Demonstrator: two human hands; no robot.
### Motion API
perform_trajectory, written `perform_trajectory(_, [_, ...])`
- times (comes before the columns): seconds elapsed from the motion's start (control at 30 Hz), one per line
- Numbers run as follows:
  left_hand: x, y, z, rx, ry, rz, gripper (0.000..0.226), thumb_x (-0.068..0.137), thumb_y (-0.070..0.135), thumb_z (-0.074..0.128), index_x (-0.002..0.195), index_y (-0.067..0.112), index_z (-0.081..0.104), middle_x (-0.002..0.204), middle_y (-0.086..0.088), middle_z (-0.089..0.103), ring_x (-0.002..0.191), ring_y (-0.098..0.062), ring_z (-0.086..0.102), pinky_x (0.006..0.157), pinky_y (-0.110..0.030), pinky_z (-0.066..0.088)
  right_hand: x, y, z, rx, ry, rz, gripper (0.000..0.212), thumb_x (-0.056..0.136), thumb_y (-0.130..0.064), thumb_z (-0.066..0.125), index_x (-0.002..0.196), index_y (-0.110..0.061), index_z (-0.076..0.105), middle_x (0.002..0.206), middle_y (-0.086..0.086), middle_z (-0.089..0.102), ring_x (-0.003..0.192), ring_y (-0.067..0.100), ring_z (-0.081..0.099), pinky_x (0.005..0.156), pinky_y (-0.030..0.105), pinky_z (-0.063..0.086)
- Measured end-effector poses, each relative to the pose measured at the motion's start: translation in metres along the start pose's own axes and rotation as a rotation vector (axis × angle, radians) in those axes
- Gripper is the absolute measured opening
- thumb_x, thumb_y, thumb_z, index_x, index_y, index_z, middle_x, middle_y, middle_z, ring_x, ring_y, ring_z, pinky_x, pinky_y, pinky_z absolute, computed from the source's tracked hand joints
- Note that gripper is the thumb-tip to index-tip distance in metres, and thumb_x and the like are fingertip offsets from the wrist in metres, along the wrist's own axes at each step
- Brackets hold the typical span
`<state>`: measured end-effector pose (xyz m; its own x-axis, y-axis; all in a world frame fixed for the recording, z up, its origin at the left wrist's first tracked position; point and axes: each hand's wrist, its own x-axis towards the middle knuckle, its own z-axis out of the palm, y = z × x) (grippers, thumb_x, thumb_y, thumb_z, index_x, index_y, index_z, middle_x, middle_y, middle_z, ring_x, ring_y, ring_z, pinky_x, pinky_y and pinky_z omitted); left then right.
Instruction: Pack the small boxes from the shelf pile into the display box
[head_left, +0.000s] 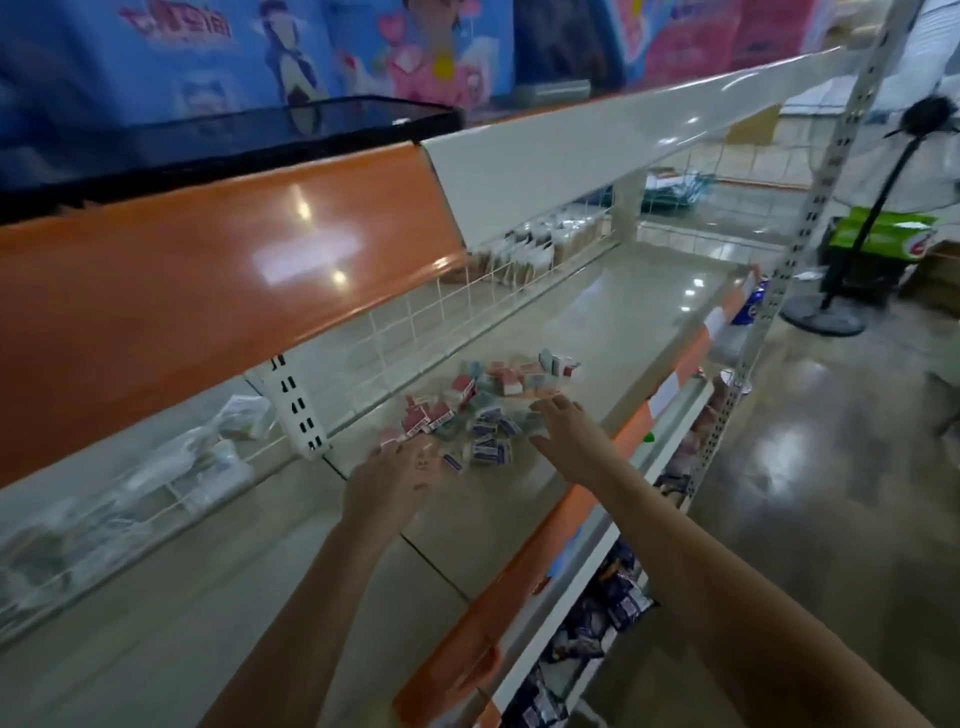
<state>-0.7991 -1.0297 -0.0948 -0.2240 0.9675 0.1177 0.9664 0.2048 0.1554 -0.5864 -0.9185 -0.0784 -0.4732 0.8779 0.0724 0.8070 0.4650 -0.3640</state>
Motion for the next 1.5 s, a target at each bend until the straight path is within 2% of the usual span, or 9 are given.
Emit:
perform_trajectory(0.17, [0.005,0.009,0.007,0.033,0.057,-0.105,0.035,0.089,0.031,0.056,0.123,0.026,0.052,0.117,-0.001,0.057,0.106,-0.019,0.052,0.08,-0.031,0.046,0.032,0.017,0.011,-0.042,-0.048,-0.077,0.035,0.097,-0.022,0.043,0.131,-0.013,0.048,0.135,0.01,0.045,0.123,0.027,0.043,0.1,0.039,0.041])
perform_trajectory(0.3, [0.005,0.014,0.009,0.051,0.078,-0.159,0.031,0.09,0.036,0.054,0.117,0.023,0.057,0.115,-0.001,0.058,0.105,-0.019,0.051,0.082,-0.03,0.045,0.046,0.031,0.013,0.005,-0.048,-0.166,0.031,0.095,-0.025,0.05,0.123,-0.014,0.054,0.128,0.009,0.05,0.118,0.026,0.045,0.097,0.037,0.041])
perform_trajectory(0.47, [-0.001,0.02,0.013,0.081,0.097,-0.201,0.033,0.09,0.034,0.051,0.12,0.022,0.053,0.119,0.002,0.059,0.107,-0.017,0.051,0.087,-0.029,0.039,0.054,0.045,0.01,0.097,-0.085,-0.288,0.033,0.091,-0.012,0.054,0.124,-0.013,0.056,0.124,0.011,0.05,0.116,0.027,0.045,0.095,0.031,0.039])
perform_trajectory(0.67, [-0.022,0.026,0.008,-0.193,0.262,-0.301,0.026,0.083,0.026,0.064,0.109,0.022,0.066,0.11,0.004,0.062,0.104,-0.016,0.052,0.089,-0.029,0.041,0.055,0.036,0.0,0.412,-0.142,-0.396,0.032,0.082,-0.006,0.067,0.113,-0.011,0.058,0.11,0.01,0.054,0.101,0.025,0.056,0.09,0.034,0.047])
perform_trajectory(0.77, [-0.04,0.026,-0.002,-0.337,0.309,-0.361,0.019,0.085,0.031,0.065,0.103,0.028,0.067,0.098,0.012,0.062,0.09,-0.005,0.053,0.076,-0.017,0.04,0.05,0.011,-0.006,0.652,-0.277,-0.421,0.027,0.079,-0.002,0.069,0.098,-0.015,0.055,0.097,0.005,0.062,0.092,0.021,0.062,0.084,0.034,0.053])
perform_trajectory(0.9, [-0.072,0.023,-0.021,-0.483,0.347,-0.499,0.006,0.086,0.04,0.062,0.085,0.046,0.062,0.08,0.025,0.063,0.077,0.006,0.057,0.062,-0.008,0.04,0.033,-0.032,-0.005,0.885,-0.455,-0.465,0.034,0.075,0.003,0.072,0.091,-0.019,0.052,0.091,-0.004,0.061,0.078,-0.003,0.062,0.063,0.012,0.048])
perform_trajectory(1.0, [-0.106,0.016,-0.032,-0.627,0.416,-0.621,0.01,0.086,0.036,0.062,0.077,0.04,0.063,0.072,0.024,0.065,0.068,0.008,0.058,0.058,-0.006,0.039,0.013,-0.065,0.001,1.028,-0.589,-0.503,0.034,0.072,0.007,0.073,0.097,-0.005,0.053,0.094,0.001,0.061,0.082,0.0,0.063,0.07,0.017,0.052])
perform_trajectory(1.2, [-0.207,-0.004,-0.062,-0.754,0.6,-0.804,0.028,0.094,0.006,0.052,0.073,0.021,0.064,0.057,0.013,0.066,0.047,0.001,0.049,0.048,-0.009,0.036,-0.052,-0.141,0.028,1.186,-0.873,-0.572,0.033,0.073,0.013,0.067,0.092,-0.012,0.055,0.092,-0.006,0.068,0.085,0.002,0.065,0.07,0.019,0.053])
perform_trajectory(1.5, [-0.411,-0.028,-0.111,-0.628,0.723,-1.008,0.038,0.094,0.009,0.052,0.061,0.026,0.06,0.046,0.014,0.059,0.043,0.003,0.046,0.045,-0.009,0.032,-0.211,-0.272,0.07,1.214,-1.053,-0.726,0.036,0.071,0.018,0.066,0.088,-0.011,0.054,0.089,-0.002,0.066,0.077,0.002,0.065,0.069,0.018,0.053])
